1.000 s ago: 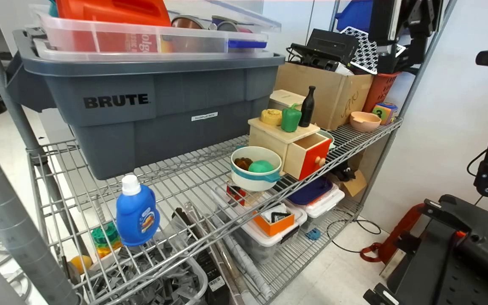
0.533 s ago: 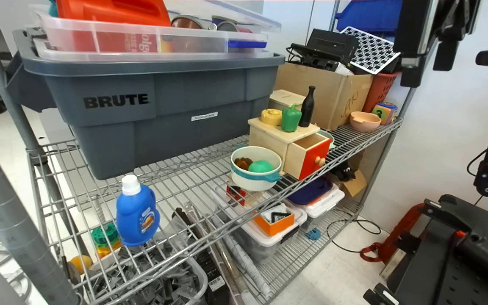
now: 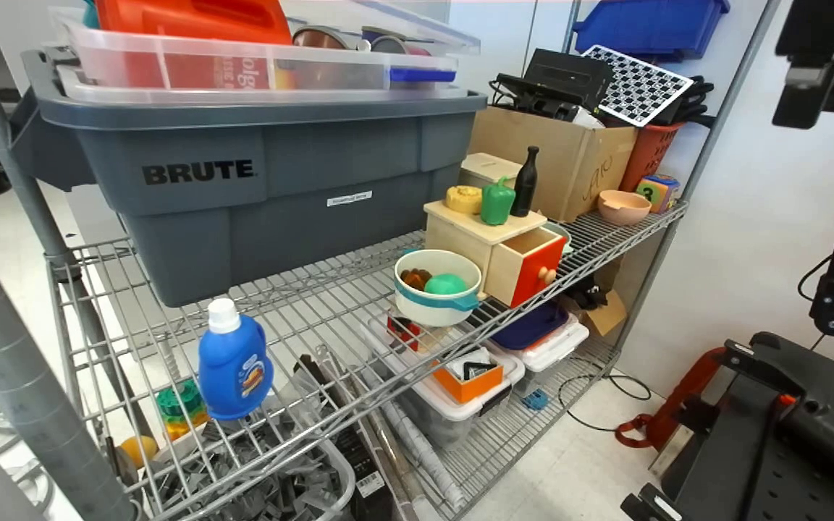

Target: Pick up the bottle and put it in the bowl

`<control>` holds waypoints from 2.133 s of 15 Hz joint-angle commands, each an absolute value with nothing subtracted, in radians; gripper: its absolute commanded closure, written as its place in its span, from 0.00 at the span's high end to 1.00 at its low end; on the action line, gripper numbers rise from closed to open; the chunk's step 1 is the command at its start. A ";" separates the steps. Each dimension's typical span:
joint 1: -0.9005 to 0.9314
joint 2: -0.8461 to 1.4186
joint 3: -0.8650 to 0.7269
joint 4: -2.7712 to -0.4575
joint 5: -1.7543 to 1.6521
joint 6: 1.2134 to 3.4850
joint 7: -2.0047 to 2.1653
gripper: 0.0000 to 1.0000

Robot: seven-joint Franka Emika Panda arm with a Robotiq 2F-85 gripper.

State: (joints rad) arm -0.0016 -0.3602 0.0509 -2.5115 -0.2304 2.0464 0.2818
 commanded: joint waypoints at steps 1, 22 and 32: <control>-0.021 -0.411 -0.004 -2.527 -0.216 2.091 0.125 1.00; -0.007 -0.188 0.006 -2.408 -0.128 2.138 0.040 1.00; -0.001 -0.191 -0.001 -2.416 -0.129 2.123 0.033 1.00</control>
